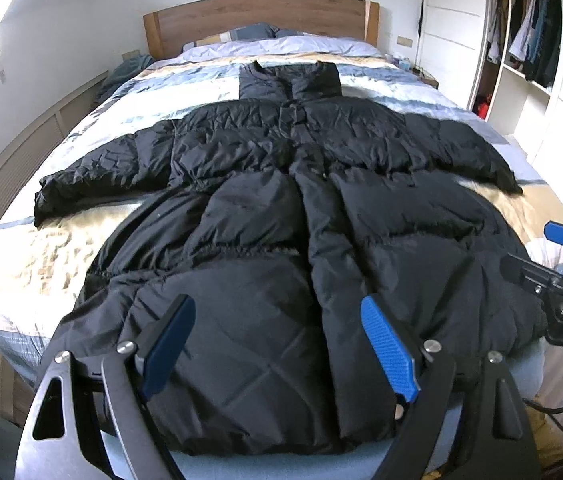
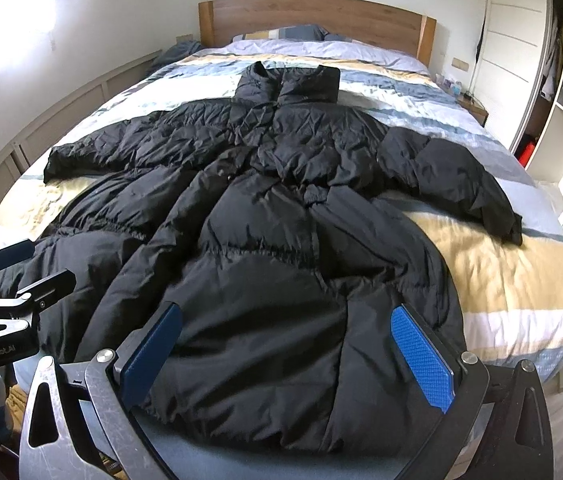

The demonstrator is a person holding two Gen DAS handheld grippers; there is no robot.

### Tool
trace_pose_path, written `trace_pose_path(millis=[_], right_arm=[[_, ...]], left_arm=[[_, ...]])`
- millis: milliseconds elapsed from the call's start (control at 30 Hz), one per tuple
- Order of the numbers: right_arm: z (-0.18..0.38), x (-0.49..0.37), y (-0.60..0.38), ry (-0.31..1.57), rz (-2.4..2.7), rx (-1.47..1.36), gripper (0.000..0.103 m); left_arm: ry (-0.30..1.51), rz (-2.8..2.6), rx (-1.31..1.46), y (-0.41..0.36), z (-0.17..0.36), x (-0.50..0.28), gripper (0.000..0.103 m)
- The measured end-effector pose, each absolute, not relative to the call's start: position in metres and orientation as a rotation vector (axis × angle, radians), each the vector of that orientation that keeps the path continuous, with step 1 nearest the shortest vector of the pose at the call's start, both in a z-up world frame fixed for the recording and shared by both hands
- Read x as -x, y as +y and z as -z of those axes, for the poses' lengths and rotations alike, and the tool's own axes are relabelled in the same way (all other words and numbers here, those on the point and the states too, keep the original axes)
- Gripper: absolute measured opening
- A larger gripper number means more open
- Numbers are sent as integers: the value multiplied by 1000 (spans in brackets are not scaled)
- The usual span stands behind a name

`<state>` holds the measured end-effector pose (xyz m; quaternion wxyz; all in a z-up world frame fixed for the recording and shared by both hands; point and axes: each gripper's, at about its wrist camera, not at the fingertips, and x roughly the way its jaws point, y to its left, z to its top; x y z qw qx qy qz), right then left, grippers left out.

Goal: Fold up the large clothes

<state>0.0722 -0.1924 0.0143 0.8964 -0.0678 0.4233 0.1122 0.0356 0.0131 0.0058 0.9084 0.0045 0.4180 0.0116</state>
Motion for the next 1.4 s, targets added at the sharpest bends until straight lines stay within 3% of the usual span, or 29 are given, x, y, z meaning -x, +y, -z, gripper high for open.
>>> trace_pose_path(millis=[833,1167,1400], right_arm=[[-77,-196,-177,741,-244,243,103],[-73,-284,-191,737,-177,156,103],[-26,-348,-240,838,-86,-14,103]], left_arm=[[734,-215,11,105,-70,-157,85],[735,-272,-11,129,-84,-205,85],[779,-304,33,148,-72,-236,85]])
